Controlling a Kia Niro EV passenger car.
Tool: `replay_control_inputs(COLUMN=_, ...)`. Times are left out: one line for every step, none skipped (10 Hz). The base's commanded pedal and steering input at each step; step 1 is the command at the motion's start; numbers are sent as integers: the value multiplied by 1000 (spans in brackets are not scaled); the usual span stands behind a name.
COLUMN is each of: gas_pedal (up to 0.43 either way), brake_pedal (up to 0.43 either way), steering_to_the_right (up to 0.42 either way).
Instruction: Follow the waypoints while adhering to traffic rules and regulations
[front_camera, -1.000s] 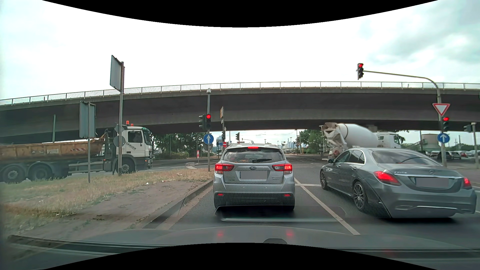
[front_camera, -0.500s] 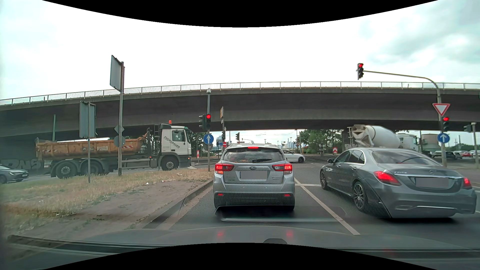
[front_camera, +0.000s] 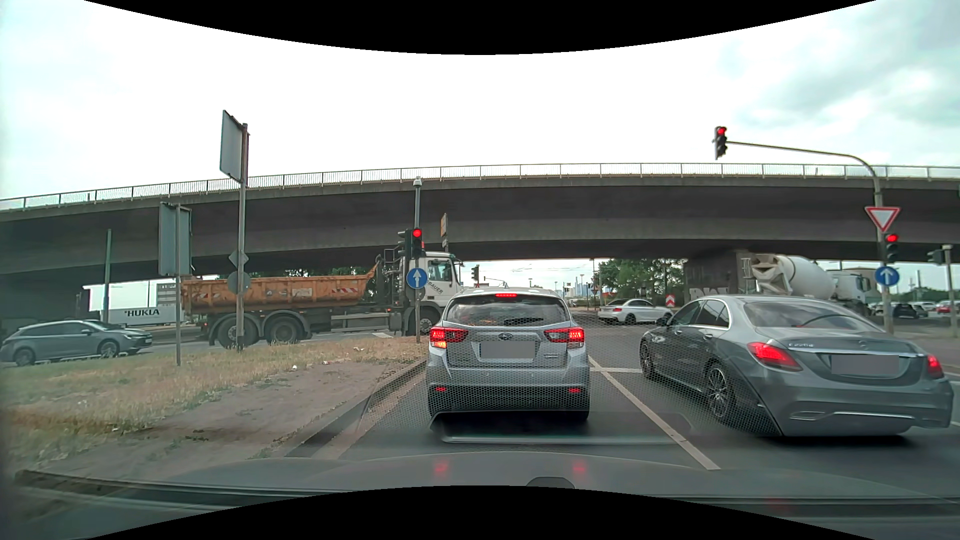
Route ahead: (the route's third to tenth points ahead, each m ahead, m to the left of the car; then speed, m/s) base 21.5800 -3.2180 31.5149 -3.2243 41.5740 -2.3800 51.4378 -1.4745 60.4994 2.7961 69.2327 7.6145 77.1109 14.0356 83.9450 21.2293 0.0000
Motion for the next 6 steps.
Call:
replay_control_inputs(gas_pedal=0, brake_pedal=256, steering_to_the_right=-1)
replay_control_inputs(gas_pedal=0, brake_pedal=256, steering_to_the_right=-1)
replay_control_inputs(gas_pedal=0, brake_pedal=256, steering_to_the_right=-1)
replay_control_inputs(gas_pedal=0, brake_pedal=256, steering_to_the_right=-1)
replay_control_inputs(gas_pedal=0, brake_pedal=256, steering_to_the_right=-1)
replay_control_inputs(gas_pedal=0, brake_pedal=256, steering_to_the_right=-1)
